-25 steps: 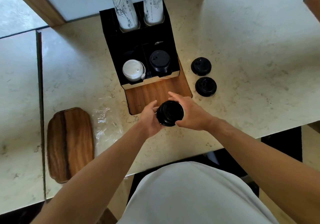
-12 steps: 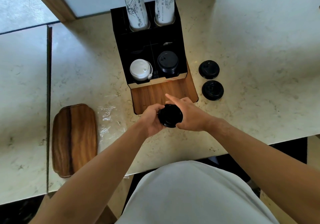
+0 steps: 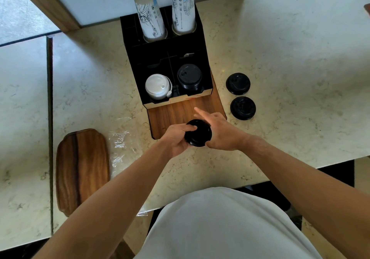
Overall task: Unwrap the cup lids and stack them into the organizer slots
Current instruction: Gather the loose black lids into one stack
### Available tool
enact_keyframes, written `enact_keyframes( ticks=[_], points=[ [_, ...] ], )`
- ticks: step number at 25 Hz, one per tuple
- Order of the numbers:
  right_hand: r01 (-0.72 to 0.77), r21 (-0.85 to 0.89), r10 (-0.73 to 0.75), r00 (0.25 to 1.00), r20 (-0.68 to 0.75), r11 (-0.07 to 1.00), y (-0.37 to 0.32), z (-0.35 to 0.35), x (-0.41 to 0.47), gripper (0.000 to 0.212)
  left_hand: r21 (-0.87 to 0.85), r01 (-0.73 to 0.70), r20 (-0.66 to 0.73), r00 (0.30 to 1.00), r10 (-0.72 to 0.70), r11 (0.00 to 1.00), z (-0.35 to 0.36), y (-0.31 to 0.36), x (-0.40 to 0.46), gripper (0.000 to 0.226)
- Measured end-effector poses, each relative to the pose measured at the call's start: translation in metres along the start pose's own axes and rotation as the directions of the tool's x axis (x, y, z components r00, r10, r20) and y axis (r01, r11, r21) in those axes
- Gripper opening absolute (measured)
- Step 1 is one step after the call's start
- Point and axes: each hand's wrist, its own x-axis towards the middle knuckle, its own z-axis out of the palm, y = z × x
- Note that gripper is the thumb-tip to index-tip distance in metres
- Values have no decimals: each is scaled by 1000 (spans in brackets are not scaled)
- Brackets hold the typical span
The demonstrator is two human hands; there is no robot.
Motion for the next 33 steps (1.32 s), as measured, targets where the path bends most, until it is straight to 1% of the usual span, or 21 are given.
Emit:
enact_keyframes(
  ticks=[1, 2, 3, 5, 6, 7, 9, 12, 14, 17, 18, 19, 22, 24, 25, 28, 30, 33],
  points=[
    [-31, 31, 32, 998, -48, 999, 5, -4, 1, 107, -6, 1, -14, 1000, -1, 1000, 3, 2, 4, 30],
    [-80, 60, 87, 988, -128, 995, 11, -8, 2, 99, -12, 4, -27, 1000, -4, 1000, 6, 5, 8, 32],
    [-141, 72, 154, 959, -239, 987, 20, -11, 4, 87, -19, 8, -36, 999, -9, 1000, 10, 7, 11, 34],
    [-279, 37, 262, 840, -474, 960, 39, -20, 7, 65, -28, 21, -44, 999, -22, 999, 18, 11, 17, 36],
    [-349, 25, 305, 779, -548, 937, 49, -25, 8, 59, -32, 28, -43, 999, -29, 999, 22, 13, 20, 35],
    [-415, 22, 348, 731, -587, 909, 56, -29, 9, 57, -34, 33, -34, 999, -34, 999, 25, 15, 22, 32],
    [-531, 13, 432, 675, -598, 847, 68, -35, 12, 67, -43, 44, -14, 999, -44, 998, 29, 18, 25, 29],
    [-615, 2, 510, 653, -560, 789, 81, -34, 17, 88, -93, 66, -1, 998, -66, 994, 33, 21, 32, 31],
    [-627, 13, 526, 642, -558, 779, 87, -30, 22, 92, -109, 73, 8, 997, -72, 991, 35, 23, 35, 33],
    [-621, 63, 537, 618, -574, 782, 89, -30, 26, 86, -117, 70, 9, 998, -70, 991, 35, 25, 41, 35],
    [-591, 90, 524, 623, -581, 802, 89, -30, 25, 85, -124, 74, 7, 997, -74, 989, 35, 26, 42, 34],
    [-533, 119, 493, 644, -585, 838, 87, -29, 24, 84, -130, 78, 8, 997, -77, 988, 35, 27, 44, 34],
    [-252, 192, 317, 769, -556, 948, 74, -24, 18, 87, -150, 91, 12, 996, -90, 985, 32, 30, 48, 38],
    [-99, 205, 191, 843, -503, 974, 60, -21, 16, 91, -142, 99, 7, 995, -99, 985, 31, 31, 50, 42],
    [-57, 205, 147, 877, -458, 977, 53, -20, 16, 95, -134, 111, 12, 994, -110, 985, 31, 31, 50, 46],
    [-17, 147, 60, 955, -290, 989, 38, -17, 21, 108, -145, 136, 46, 990, -131, 980, 28, 31, 51, 56],
    [-4, 79, 20, 978, -207, 997, 33, -18, 26, 114, -166, 143, 66, 989, -134, 976, 25, 31, 52, 57],
    [-14, 33, 18, 993, -120, 999, 30, -21, 34, 120, -140, 135, 98, 988, -122, 981, 23, 32, 52, 60]
  ],
)
